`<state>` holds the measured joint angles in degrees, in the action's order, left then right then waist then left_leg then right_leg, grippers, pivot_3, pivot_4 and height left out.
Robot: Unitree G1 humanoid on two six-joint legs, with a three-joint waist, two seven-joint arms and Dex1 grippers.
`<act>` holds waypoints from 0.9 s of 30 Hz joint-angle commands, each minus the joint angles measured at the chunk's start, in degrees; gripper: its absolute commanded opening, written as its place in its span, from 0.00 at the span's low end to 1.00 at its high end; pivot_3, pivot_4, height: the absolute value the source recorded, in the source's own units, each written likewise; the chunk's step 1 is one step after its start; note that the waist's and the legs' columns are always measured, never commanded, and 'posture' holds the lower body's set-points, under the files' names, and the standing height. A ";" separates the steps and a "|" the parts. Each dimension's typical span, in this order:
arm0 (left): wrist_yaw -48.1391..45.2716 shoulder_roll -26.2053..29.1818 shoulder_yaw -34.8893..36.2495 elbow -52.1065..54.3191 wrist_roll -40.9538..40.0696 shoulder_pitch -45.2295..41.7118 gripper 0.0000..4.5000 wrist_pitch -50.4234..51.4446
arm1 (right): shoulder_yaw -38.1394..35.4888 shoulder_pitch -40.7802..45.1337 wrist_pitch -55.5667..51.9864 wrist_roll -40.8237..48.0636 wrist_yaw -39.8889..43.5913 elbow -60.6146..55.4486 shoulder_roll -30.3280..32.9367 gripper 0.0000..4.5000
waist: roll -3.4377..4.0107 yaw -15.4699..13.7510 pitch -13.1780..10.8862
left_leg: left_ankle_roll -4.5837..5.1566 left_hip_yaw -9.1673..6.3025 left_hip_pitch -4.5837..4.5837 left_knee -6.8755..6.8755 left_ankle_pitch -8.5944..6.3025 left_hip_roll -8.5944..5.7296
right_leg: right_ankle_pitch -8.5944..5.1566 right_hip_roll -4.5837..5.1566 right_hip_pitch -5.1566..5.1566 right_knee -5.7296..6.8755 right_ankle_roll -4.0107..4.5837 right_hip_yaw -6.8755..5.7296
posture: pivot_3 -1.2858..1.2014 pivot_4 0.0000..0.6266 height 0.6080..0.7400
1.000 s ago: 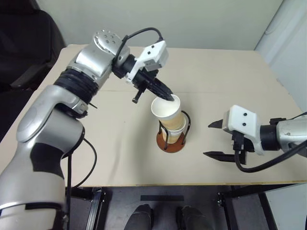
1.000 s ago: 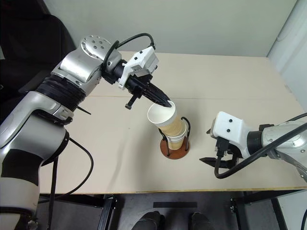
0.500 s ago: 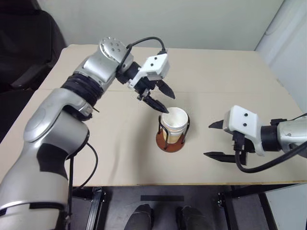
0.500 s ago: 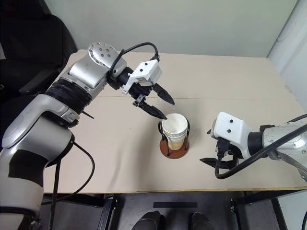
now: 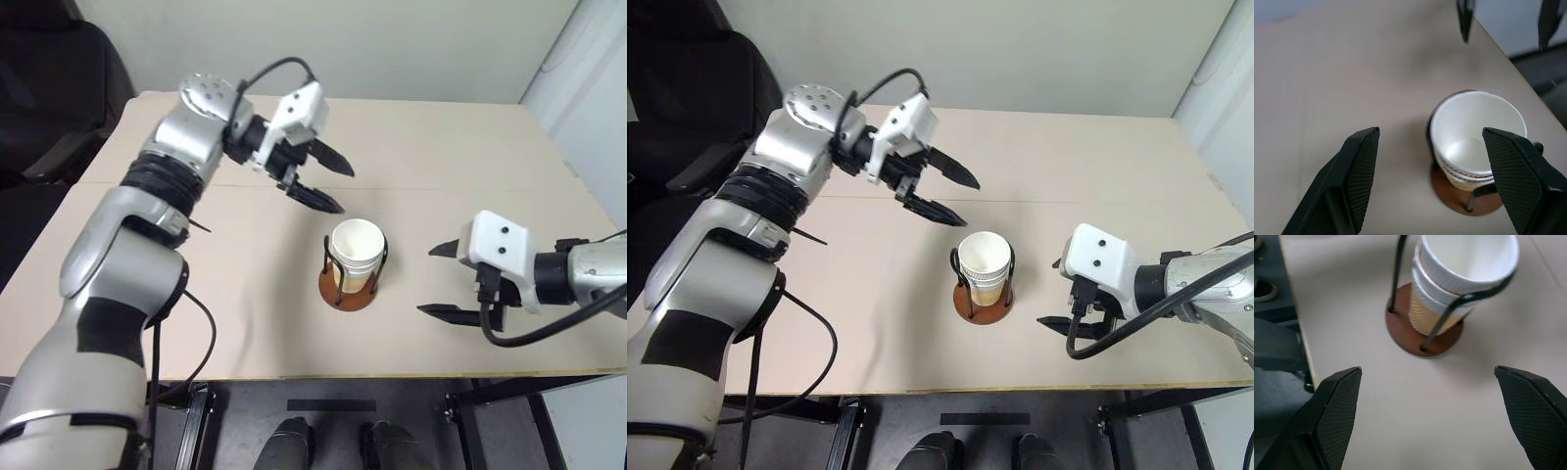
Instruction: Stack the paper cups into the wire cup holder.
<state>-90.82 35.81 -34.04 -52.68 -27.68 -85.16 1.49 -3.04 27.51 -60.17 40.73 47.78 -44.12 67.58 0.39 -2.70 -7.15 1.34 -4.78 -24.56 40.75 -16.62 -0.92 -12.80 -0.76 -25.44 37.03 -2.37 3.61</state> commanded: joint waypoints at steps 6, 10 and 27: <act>2.05 11.73 17.76 11.94 0.32 15.30 0.80 16.53 | -0.86 3.87 -0.45 0.65 -3.03 6.88 -6.37 0.99 | 0.03 1.48 0.03 | 0.00 0.27 0.19 -0.07 0.00 0.05 | -0.01 -0.13 -0.01 0.05 -0.02 0.19 | 0.52 0.24 1.00; 9.88 14.55 26.32 21.89 -0.98 27.02 0.80 23.44 | -2.52 3.59 -0.07 -1.88 -5.42 12.02 -7.86 0.99 | 0.03 1.08 0.04 | 0.01 0.23 0.24 0.08 0.00 0.03 | 0.00 -0.12 0.04 0.05 -0.03 0.13 | 0.52 0.24 1.00; 34.07 11.89 43.81 27.66 2.49 36.48 0.80 25.07 | 2.29 4.15 7.56 -11.63 -4.57 23.12 -8.75 0.99 | 0.00 1.24 0.05 | 0.01 0.18 0.64 0.13 0.01 0.02 | 0.03 -0.07 0.50 0.10 0.02 0.09 | 0.52 0.24 1.00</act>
<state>-58.09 46.68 7.22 -26.72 -25.15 -48.11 27.16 -1.32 30.51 -54.45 30.51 42.07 -20.51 58.71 0.40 -1.47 -7.10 1.35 -4.61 -23.92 40.87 -16.62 -0.90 -12.77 -0.83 -24.93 37.12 -2.35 3.70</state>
